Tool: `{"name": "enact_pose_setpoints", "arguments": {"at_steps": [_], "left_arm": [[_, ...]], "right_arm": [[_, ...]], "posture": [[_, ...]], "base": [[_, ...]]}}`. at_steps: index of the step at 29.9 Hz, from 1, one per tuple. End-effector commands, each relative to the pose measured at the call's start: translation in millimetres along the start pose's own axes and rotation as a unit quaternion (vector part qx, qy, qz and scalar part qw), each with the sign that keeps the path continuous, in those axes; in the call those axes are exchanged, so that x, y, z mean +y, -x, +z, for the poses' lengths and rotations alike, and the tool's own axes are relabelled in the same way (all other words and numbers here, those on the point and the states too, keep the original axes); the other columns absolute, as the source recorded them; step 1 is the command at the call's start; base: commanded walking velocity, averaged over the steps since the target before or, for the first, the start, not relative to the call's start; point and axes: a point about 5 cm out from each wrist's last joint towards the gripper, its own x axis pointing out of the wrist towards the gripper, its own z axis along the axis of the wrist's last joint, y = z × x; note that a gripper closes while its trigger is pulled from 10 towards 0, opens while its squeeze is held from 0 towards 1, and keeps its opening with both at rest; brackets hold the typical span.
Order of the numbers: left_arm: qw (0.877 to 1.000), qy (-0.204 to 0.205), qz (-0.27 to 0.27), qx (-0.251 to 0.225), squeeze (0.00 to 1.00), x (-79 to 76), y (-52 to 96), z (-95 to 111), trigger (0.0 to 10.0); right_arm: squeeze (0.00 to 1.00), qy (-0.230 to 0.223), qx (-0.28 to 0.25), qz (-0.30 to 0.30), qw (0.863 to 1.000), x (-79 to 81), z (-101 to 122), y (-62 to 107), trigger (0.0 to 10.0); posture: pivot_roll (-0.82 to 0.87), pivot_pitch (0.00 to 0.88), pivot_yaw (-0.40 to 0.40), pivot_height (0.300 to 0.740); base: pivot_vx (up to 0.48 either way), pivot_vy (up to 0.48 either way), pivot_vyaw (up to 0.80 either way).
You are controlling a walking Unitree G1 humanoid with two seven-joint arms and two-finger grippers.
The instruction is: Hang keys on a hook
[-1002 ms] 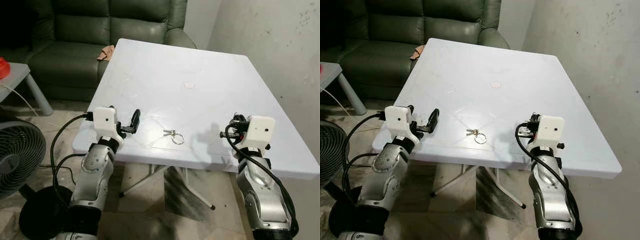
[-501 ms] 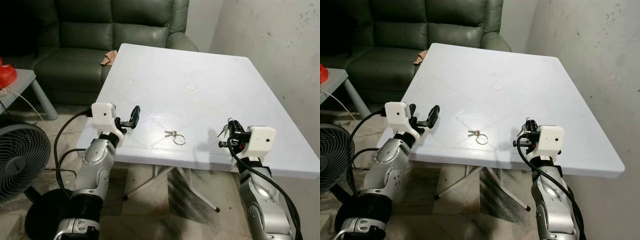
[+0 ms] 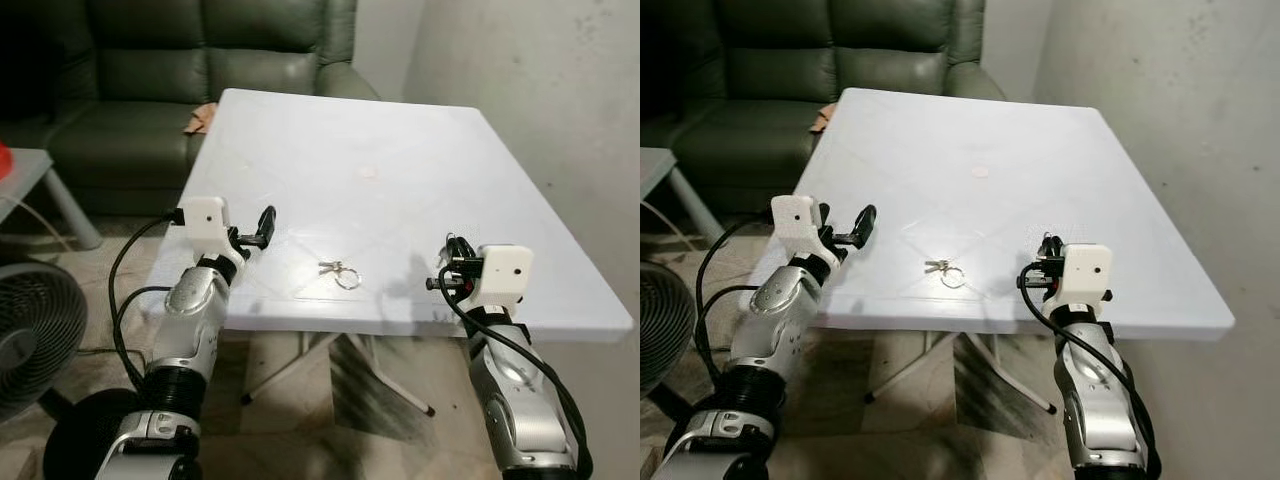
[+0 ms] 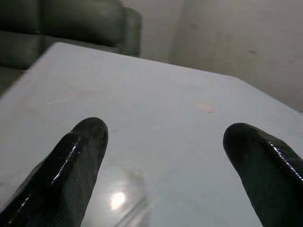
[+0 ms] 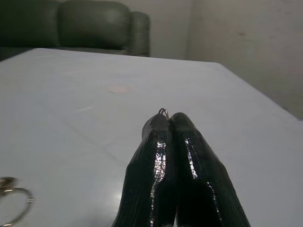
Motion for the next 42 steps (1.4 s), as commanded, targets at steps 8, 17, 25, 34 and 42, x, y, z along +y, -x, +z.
{"name": "enact_pose_setpoints", "arguments": {"at_steps": [8, 17, 25, 34, 42], "left_arm": [[1.0, -0.019, 0.008, 0.001, 0.0, -0.3, -5.3, 0.5, 10.0], [1.0, -0.024, 0.003, 0.0, 0.0, -2.1, -9.4, 0.6, 10.0], [1.0, -0.02, 0.006, 0.008, 0.0, -0.7, -12.4, -0.7, 10.0], [1.0, -0.023, 0.005, 0.012, 0.0, 0.0, -11.6, -4.9, 10.0], [1.0, -0.021, 0.007, 0.012, 0.0, 1.2, -11.1, -5.4, 10.0]], "right_arm": [[0.0, 0.009, -0.004, -0.013, 1.0, -4.8, 1.3, -5.9, 10.0], [0.0, 0.004, -0.01, -0.003, 1.0, -3.2, 3.5, -4.6, 10.0], [0.0, 0.007, -0.014, -0.007, 1.0, -7.3, 3.8, -0.8, 10.0], [0.0, 0.01, -0.007, -0.014, 1.0, -12.9, 0.5, 4.6, 10.0], [0.0, 0.01, -0.005, -0.012, 1.0, -11.3, -0.5, 4.5, 10.0]], "posture": [[0.0, 0.0, -0.019, 0.74], [-0.03, 0.0, -0.011, 0.74], [-0.04, 0.0, -0.006, 0.74], [-0.04, 0.0, -0.007, 0.74], [-0.04, 0.0, -0.01, 0.74]], "base": [[0.0, 0.0, -0.72], [0.0, 0.0, -0.72], [0.0, 0.0, -0.76], [0.0, 0.0, -0.76], [0.0, 0.0, -0.76]]}}
